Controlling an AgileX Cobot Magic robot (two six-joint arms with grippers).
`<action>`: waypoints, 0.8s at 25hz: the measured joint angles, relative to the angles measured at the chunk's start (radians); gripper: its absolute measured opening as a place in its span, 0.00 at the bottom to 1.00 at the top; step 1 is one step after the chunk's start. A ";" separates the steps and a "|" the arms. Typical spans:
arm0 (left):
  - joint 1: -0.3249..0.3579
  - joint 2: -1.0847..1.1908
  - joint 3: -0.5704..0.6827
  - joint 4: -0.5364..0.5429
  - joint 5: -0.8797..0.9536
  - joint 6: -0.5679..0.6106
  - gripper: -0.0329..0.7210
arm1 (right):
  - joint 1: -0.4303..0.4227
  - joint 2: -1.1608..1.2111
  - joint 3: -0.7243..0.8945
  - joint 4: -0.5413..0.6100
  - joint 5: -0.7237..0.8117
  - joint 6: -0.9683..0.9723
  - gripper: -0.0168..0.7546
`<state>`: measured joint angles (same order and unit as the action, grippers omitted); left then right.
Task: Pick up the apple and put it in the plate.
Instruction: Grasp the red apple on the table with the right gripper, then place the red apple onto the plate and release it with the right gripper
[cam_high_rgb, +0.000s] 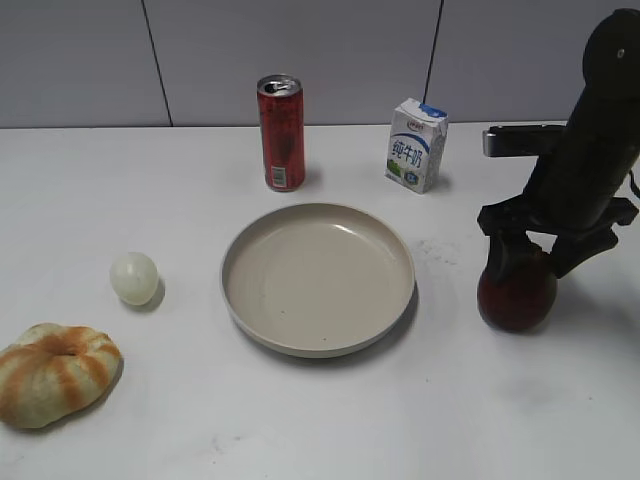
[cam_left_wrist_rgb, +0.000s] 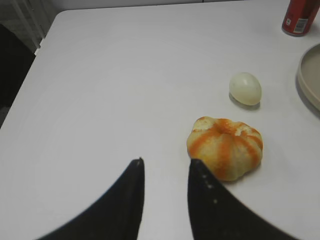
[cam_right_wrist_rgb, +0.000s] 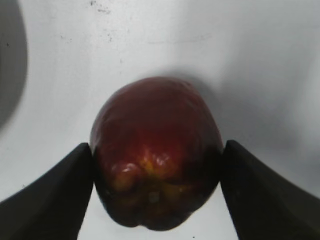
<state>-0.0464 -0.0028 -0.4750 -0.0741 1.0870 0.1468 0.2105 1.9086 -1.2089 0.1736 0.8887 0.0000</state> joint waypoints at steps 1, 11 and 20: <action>0.000 0.000 0.000 0.000 0.000 0.000 0.36 | 0.000 0.000 0.000 0.000 0.000 0.000 0.75; 0.000 0.000 0.000 0.000 0.000 0.000 0.36 | 0.056 -0.038 -0.139 -0.016 0.075 -0.015 0.75; 0.000 0.000 0.000 0.000 0.000 0.000 0.36 | 0.361 0.078 -0.462 -0.042 0.114 -0.025 0.75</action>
<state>-0.0464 -0.0028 -0.4750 -0.0741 1.0870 0.1468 0.5710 1.9868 -1.6707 0.1319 1.0026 -0.0245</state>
